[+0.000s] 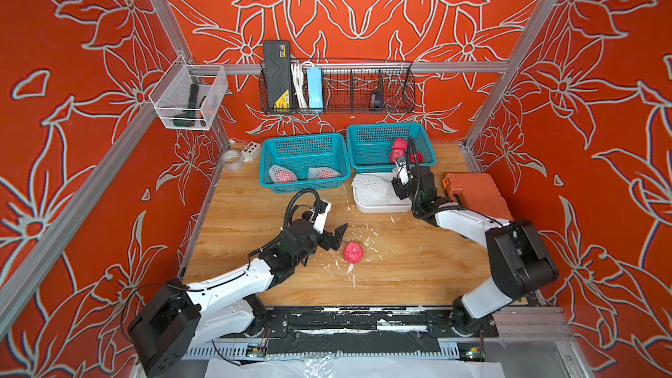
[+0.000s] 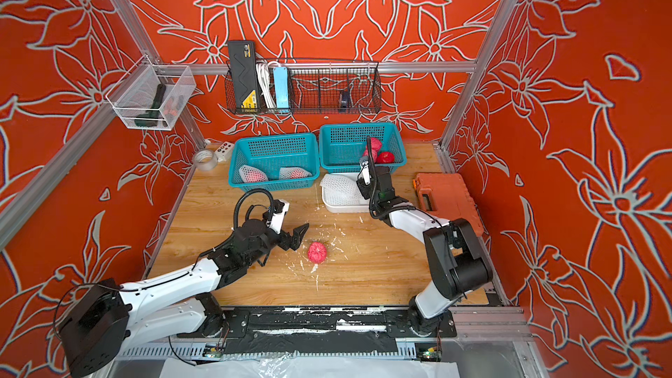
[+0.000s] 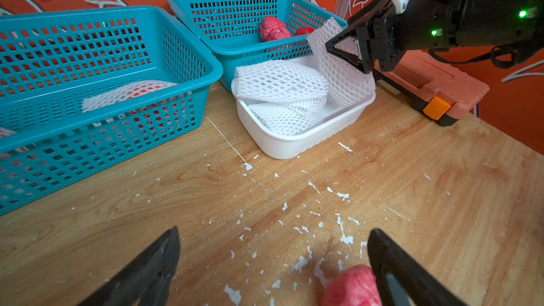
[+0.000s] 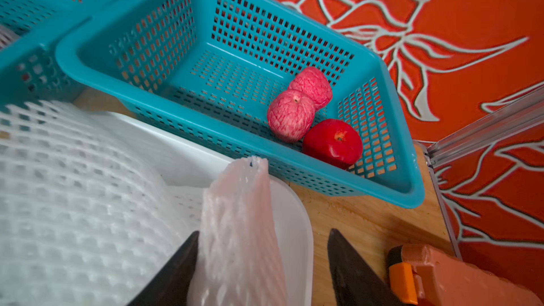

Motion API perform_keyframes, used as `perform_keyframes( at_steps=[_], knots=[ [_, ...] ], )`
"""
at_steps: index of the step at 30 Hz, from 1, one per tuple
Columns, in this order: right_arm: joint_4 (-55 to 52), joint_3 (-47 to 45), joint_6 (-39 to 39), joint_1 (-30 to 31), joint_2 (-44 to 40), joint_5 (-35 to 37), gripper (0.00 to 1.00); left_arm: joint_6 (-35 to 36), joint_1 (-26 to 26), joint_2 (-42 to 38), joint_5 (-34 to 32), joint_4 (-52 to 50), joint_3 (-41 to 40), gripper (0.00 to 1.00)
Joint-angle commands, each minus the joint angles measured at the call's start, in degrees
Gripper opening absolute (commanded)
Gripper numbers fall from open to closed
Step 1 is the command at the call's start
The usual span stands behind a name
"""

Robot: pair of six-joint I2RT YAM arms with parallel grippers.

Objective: Remove foam nets from apples
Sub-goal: Place the foam net into the storage box.

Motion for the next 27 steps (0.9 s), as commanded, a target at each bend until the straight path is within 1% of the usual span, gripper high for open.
perform_keyframes(
  at_steps=[1, 2, 4, 6, 7, 9, 11, 12, 13, 15, 16, 18, 19, 21, 22, 24, 25, 27],
  knots=[
    [-5.5, 3.5, 2.2, -0.2, 1.5, 1.7, 0.70, 0.3, -0.2, 0.7, 0.0, 1.0, 0.7, 0.97],
    [-5.6, 3.6, 3.0, -0.2, 1.6, 1.5, 0.75, 0.4, -0.2, 1.0, 0.0, 1.0, 0.9, 0.97],
    [-5.8, 3.4, 4.9, -0.2, 0.9, 0.4, 0.80, 0.4, -0.2, 1.5, 0.3, 0.6, 1.6, 0.97],
    [-6.8, 3.6, 6.7, -0.3, 0.0, -1.6, 0.83, 0.3, -0.2, 2.0, 0.6, 0.6, 1.9, 0.96],
    [-8.1, 4.3, 7.5, -0.4, -0.3, -2.7, 0.82, 0.2, -0.2, 2.2, 0.6, 0.9, 2.1, 0.95],
    [-11.0, 6.0, 9.6, -0.7, -0.9, -5.1, 0.77, 0.1, -0.1, 2.9, 0.3, 2.0, 2.4, 0.94],
    [-13.0, 6.7, 11.9, -1.2, -1.7, -8.3, 0.69, 0.3, 0.1, 4.0, 1.3, 3.1, 3.7, 0.92],
    [-13.8, 7.0, 13.0, -1.3, -2.1, -8.5, 0.66, 0.2, 0.4, 5.0, 2.5, 3.2, 4.8, 0.92],
    [-14.7, 7.1, 14.2, -1.3, -2.6, -8.0, 0.66, 0.0, 0.7, 6.1, 3.5, 2.4, 6.6, 0.89],
    [-16.2, 7.2, 15.6, -1.4, -3.3, -6.9, 0.56, -0.4, 1.1, 8.5, 5.0, 1.3, 9.7, 0.82],
    [-16.3, 7.2, 15.5, -1.5, -3.5, -7.3, 0.55, -0.3, 1.3, 9.7, 6.1, 1.4, 10.9, 0.80],
    [-16.2, 7.0, 14.8, -1.6, -3.7, -8.2, 0.57, -0.1, 1.3, 12.1, 7.0, 2.3, 13.1, 0.80],
    [-16.0, 6.7, 14.9, -1.6, -3.8, -8.2, 0.54, 0.5, 1.3, 13.8, 8.4, 2.7, 14.7, 0.80],
    [-15.3, 6.1, 15.1, -1.7, -3.9, -8.3, 0.44, 1.3, 1.3, 17.9, 10.4, 1.7, 19.1, 0.75],
    [-14.9, 5.9, 15.1, -1.7, -3.8, -8.4, 0.41, 1.8, 1.3, 20.5, 11.7, 1.6, 21.4, 0.74],
    [-14.6, 5.7, 15.3, -1.9, -3.7, -8.6, 0.42, 3.1, 1.2, 25.2, 14.9, -0.2, 26.5, 0.70],
    [-15.0, 5.9, 15.5, -2.1, -3.7, -8.6, 0.44, 3.3, 1.1, 27.7, 16.3, -0.5, 28.8, 0.70],
    [-15.3, 6.2, 16.2, -2.8, -3.9, -9.7, 0.44, 4.3, 0.6, 31.9, 19.7, -0.9, 32.7, 0.70]
  ],
)
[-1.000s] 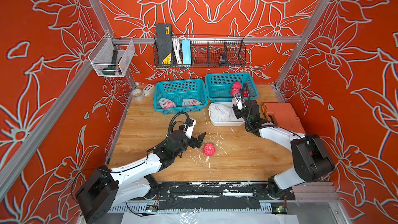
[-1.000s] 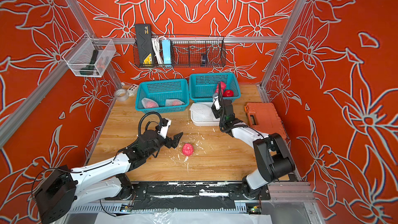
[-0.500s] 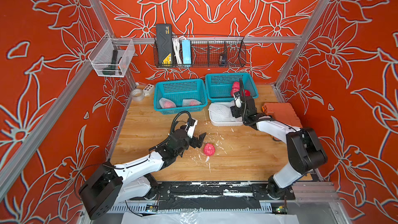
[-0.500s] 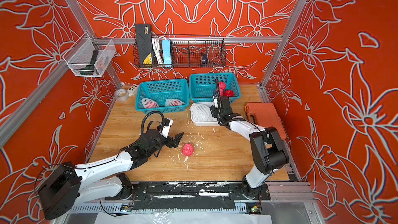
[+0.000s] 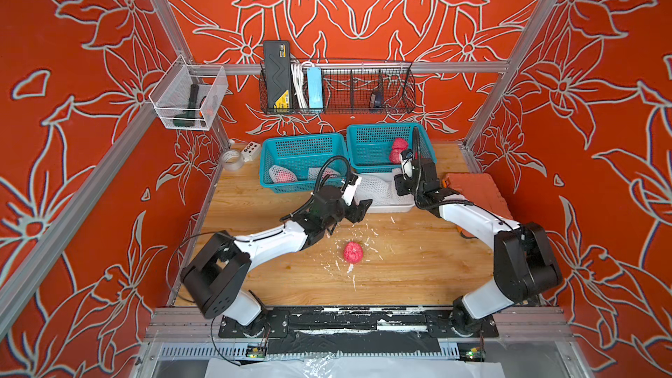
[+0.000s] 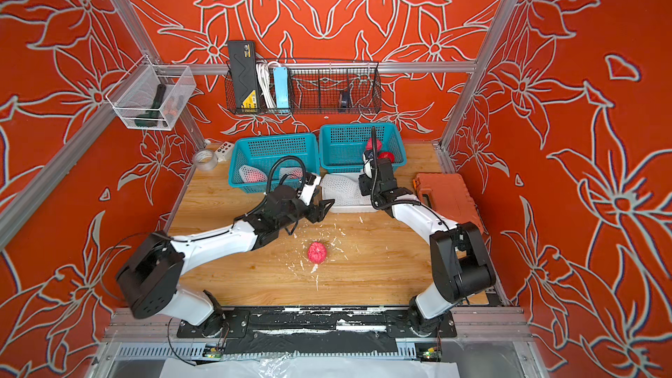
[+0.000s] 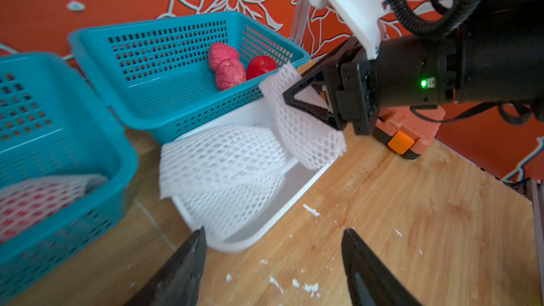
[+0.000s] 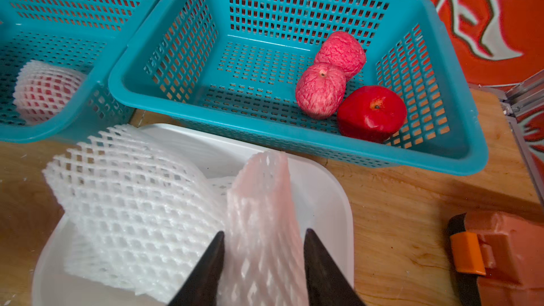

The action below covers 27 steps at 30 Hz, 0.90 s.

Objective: Remove foam nets from apples
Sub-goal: Place the foam net into the storage box.

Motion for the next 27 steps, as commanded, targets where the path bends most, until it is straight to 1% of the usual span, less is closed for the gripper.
perform_keyframes(
  at_steps=[1, 3, 6, 9, 12, 17, 21, 25, 27],
  knots=[
    [-0.8, 0.4, 2.2, -1.5, -1.3, -2.3, 0.44, 2.5, -0.9, 5.6, 7.0, -0.8, 5.4, 0.70],
    [-1.1, 0.6, 3.6, -2.2, -1.7, -4.2, 0.44, 2.7, -1.3, 8.9, 8.5, -0.6, 8.2, 0.70],
    [-2.1, 1.3, 6.0, -3.1, -1.8, -7.6, 0.44, 2.9, -1.7, 13.5, 9.6, 0.4, 11.4, 0.73],
    [-2.3, 1.5, 8.3, -3.8, -1.8, -10.7, 0.44, 2.7, -1.7, 18.1, 9.5, -0.1, 15.9, 0.73],
    [-1.6, 0.8, 9.8, -4.0, -2.1, -12.0, 0.44, 2.1, -1.7, 22.4, 10.0, 0.6, 20.4, 0.74],
    [0.5, -0.7, 12.6, -4.0, -3.3, -13.5, 0.45, 0.5, -1.9, 30.2, 12.3, -2.7, 29.6, 0.75],
    [-0.2, -0.6, 13.4, -4.0, -3.6, -13.1, 0.45, -0.1, -1.9, 33.1, 10.8, -5.0, 33.2, 0.75],
    [-1.2, -0.8, 14.6, -4.0, -3.8, -12.7, 0.52, 0.6, -1.8, 33.5, 7.8, -5.6, 33.6, 0.73],
    [-1.9, -1.0, 15.4, -4.0, -4.5, -12.4, 0.56, 1.0, -1.7, 34.0, 7.5, -6.3, 34.4, 0.73]
  ],
)
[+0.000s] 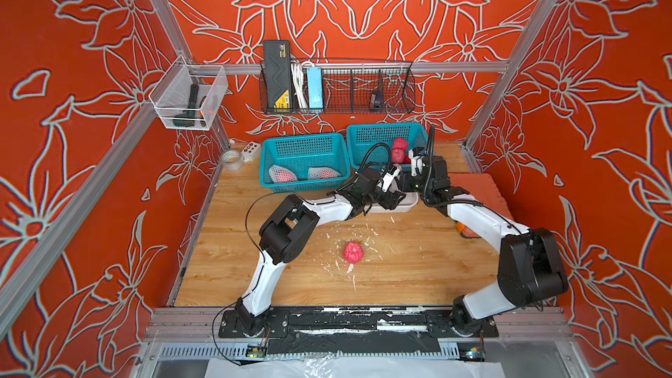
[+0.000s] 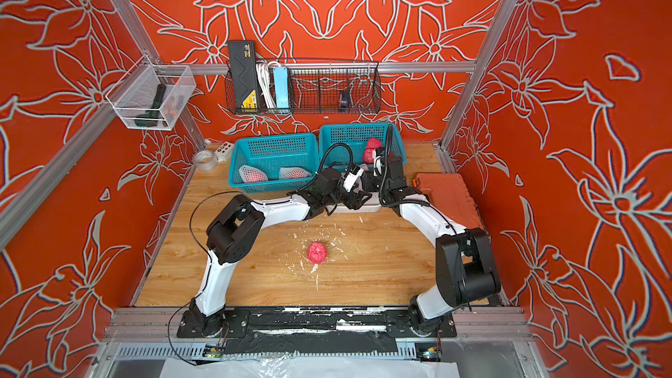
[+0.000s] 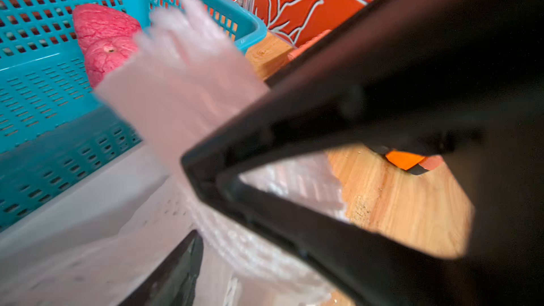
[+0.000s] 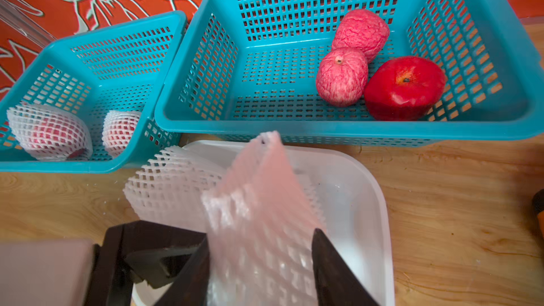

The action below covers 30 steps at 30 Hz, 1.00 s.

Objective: Remove foam nets from apples
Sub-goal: Place the foam net into the storage box.

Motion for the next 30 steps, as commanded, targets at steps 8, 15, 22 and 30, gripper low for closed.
perform_keyframes(
  at_steps=[8, 15, 22, 30],
  knots=[
    [-2.7, -3.3, 2.3, -0.2, -7.0, 1.3, 0.74, 0.3, 1.0, 3.0, -2.0, -3.4, 3.6, 0.70],
    [-6.9, -1.4, 2.5, -0.4, -8.7, 1.0, 0.79, 0.2, 1.9, 3.5, -2.6, -4.9, 4.8, 0.70],
    [-10.7, -0.2, 3.1, -0.7, -12.0, 2.6, 0.79, 0.0, 2.1, 2.8, -2.2, -5.5, 5.0, 0.70],
    [-7.8, -2.5, 3.7, -2.3, -13.6, 0.8, 0.74, -0.4, 2.2, -7.7, -2.4, -8.1, 3.5, 0.75]
  ],
)
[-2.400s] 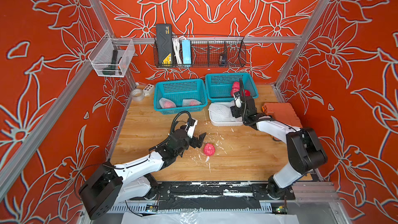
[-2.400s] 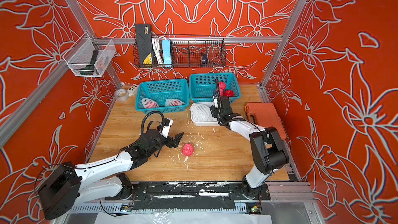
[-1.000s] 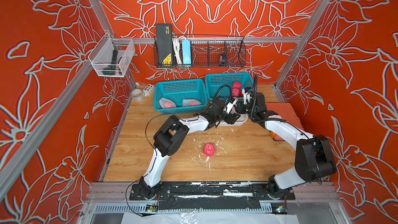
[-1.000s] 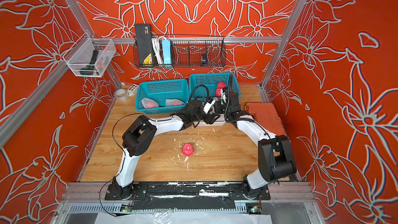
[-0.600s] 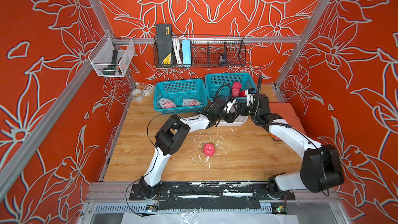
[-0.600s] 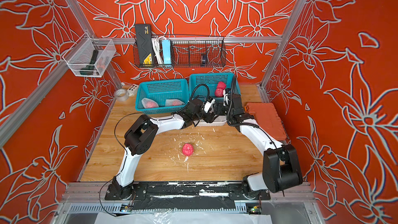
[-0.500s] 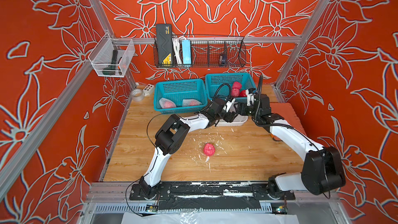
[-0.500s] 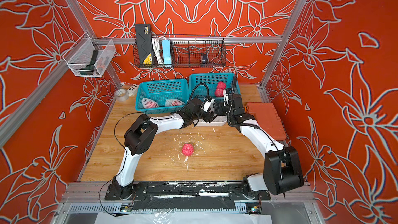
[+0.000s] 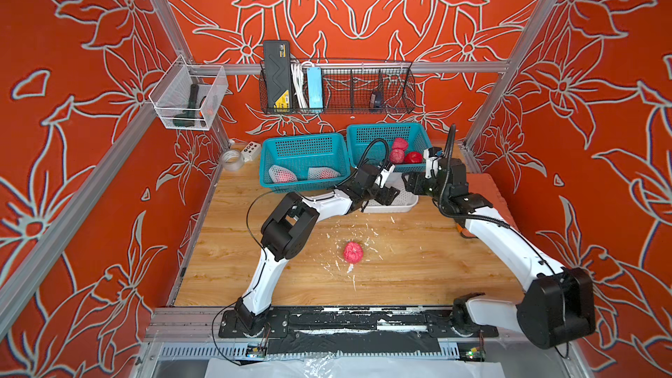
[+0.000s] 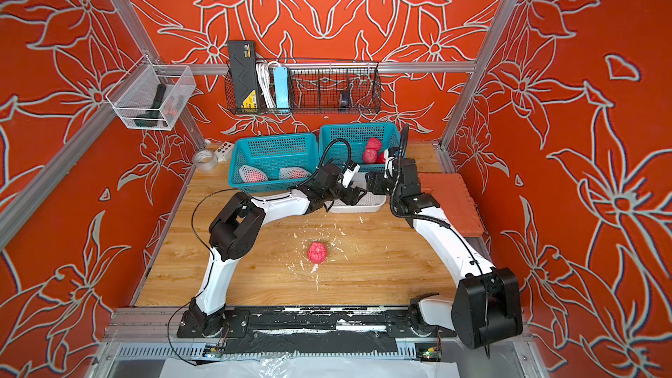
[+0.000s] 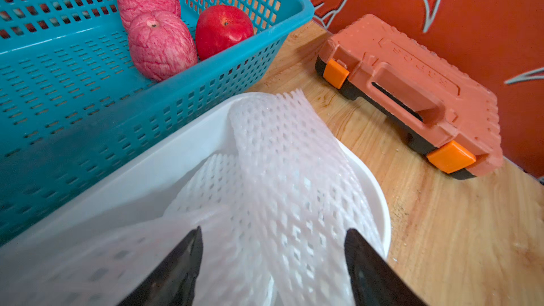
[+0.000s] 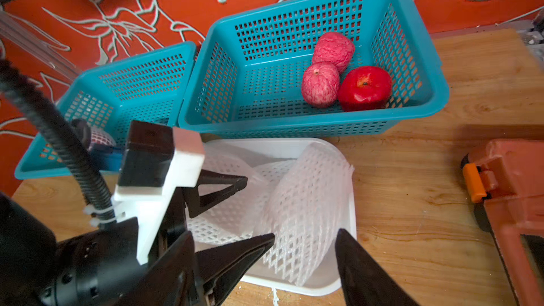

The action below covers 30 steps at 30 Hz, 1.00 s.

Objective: Remove foam nets from apples
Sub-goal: Place the foam net into the storage box, then pick up the apple from the center of the board.

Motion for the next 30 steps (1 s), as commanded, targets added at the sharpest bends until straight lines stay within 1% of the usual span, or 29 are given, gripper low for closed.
perform_keyframes(
  at_steps=[1, 3, 5, 9, 11, 13, 16, 17, 18, 21, 23, 26, 30],
  knots=[
    [0.9, -0.6, 1.4, -0.7, -0.1, -2.5, 0.73, -0.6, 0.2, -11.1, -0.3, -0.1, -1.7, 0.75],
    [1.5, -1.3, 0.8, -0.7, -0.8, -5.8, 0.73, -1.5, 0.2, -17.3, -0.8, 1.5, -6.1, 0.76],
    [1.6, -2.4, 1.3, -0.6, -1.8, -7.7, 0.73, -2.5, 0.2, -24.0, -2.3, 3.2, -12.2, 0.80],
    [0.6, -5.4, 1.8, 1.2, -3.5, -13.8, 0.73, -5.4, 0.2, -39.5, -8.0, 4.7, -29.4, 0.83],
    [-0.9, -7.3, 0.0, 4.6, -5.4, -14.5, 0.74, -7.3, 0.3, -47.7, -10.4, 3.8, -39.1, 0.86],
    [-1.6, -10.0, -2.1, 9.6, -7.7, -14.2, 0.76, -8.5, 0.3, -56.8, -12.7, 0.8, -48.2, 0.90],
    [0.7, -14.5, -4.6, 16.9, -10.2, -14.3, 0.79, -11.0, 0.3, -70.2, -16.0, -5.0, -58.5, 0.96],
    [1.1, -15.6, -4.9, 18.6, -10.4, -14.6, 0.80, -12.0, 0.4, -73.6, -16.9, -6.1, -61.2, 0.98],
    [1.2, -16.3, -5.0, 20.4, -10.0, -14.9, 0.80, -13.2, 0.5, -77.0, -17.8, -7.5, -63.7, 0.98],
    [-0.2, -16.7, -7.0, 24.7, -7.8, -14.0, 0.82, -15.9, 0.7, -83.8, -18.1, -11.1, -68.6, 0.98],
    [-1.0, -16.5, -8.8, 26.7, -6.1, -13.6, 0.84, -16.5, 0.7, -86.0, -17.8, -11.8, -70.7, 0.98],
    [-0.7, -15.9, -10.9, 28.8, -3.8, -14.7, 0.91, -16.1, 0.8, -86.0, -17.8, -13.1, -71.5, 0.98],
    [0.6, -14.9, -12.7, 31.5, -0.2, -14.4, 0.93, -15.7, 0.8, -84.3, -17.6, -13.0, -72.3, 0.98]
  ],
)
